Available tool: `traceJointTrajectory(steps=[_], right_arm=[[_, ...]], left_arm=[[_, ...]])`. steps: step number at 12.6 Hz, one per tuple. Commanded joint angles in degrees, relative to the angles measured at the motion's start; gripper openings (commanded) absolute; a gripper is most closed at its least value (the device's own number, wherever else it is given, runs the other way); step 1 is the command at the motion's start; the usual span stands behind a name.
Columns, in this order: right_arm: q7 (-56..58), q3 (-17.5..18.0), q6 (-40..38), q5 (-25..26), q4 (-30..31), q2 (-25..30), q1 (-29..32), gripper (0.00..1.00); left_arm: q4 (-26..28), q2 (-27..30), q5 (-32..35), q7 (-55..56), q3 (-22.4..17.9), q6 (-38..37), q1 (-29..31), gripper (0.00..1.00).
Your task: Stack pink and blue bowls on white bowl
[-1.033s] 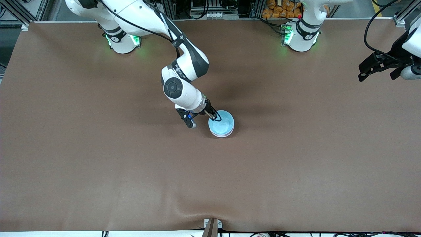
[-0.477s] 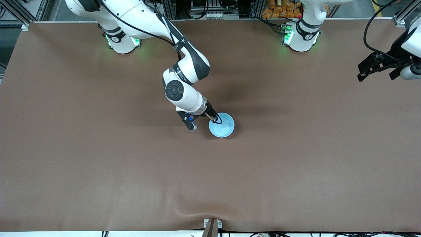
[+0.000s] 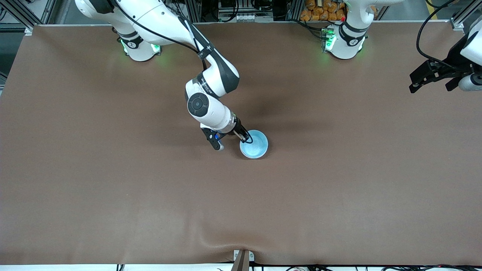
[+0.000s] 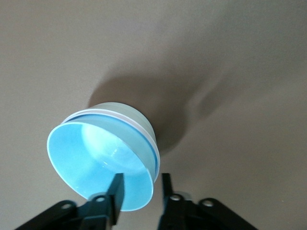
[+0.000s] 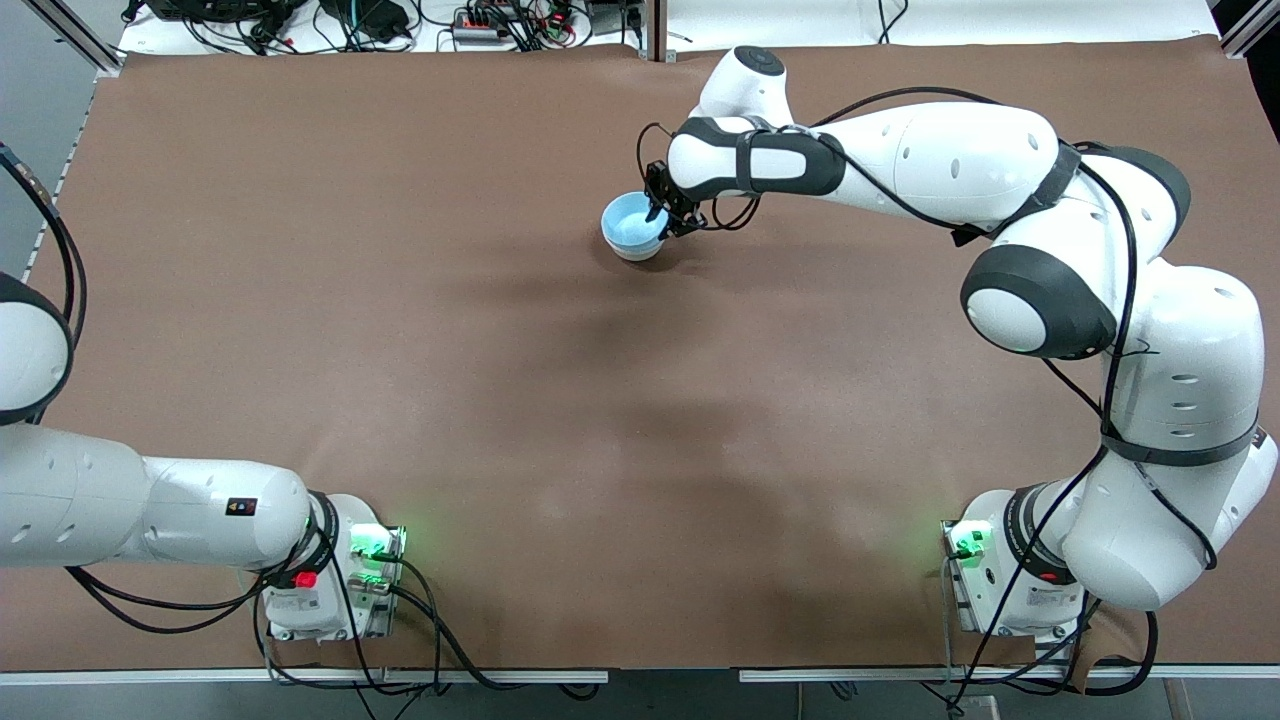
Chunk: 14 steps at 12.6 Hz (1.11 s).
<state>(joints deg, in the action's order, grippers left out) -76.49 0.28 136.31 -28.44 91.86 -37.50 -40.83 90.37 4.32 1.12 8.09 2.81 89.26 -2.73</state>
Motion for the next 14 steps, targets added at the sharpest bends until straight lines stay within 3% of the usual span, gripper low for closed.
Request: traceJointTrajectory(steps=[1, 4, 8, 11, 14], right_arm=[[-0.7, -1.5, -8.4, 0.5, -5.3, 0.3, 1.4, 1.00], [1.1, -6.2, -22.4, 1.8, -14.9, 0.4, 2.7, 1.00], [14.9, -7.0, -38.5, 3.6, -24.6, 0.4, 12.0, 1.00], [33.1, -7.1, -47.1, 4.3, -28.0, 3.1, 20.8, 1.00], [53.9, -7.0, -53.3, 12.6, -28.2, 6.3, 28.0, 1.00]], left_arm=[[-0.2, 0.2, -0.9, -0.8, -0.2, -0.3, 0.4, 1.00], [-0.3, 0.2, -0.9, -0.7, -0.1, -0.3, 0.2, 1.00], [-0.5, -0.1, -0.9, -0.8, -0.1, -0.2, 0.3, 1.00], [-0.5, -0.3, -1.0, -0.8, 0.0, 0.0, 0.2, 1.00], [-0.5, -0.2, -1.0, -0.8, 0.0, 0.0, 0.3, 1.00]])
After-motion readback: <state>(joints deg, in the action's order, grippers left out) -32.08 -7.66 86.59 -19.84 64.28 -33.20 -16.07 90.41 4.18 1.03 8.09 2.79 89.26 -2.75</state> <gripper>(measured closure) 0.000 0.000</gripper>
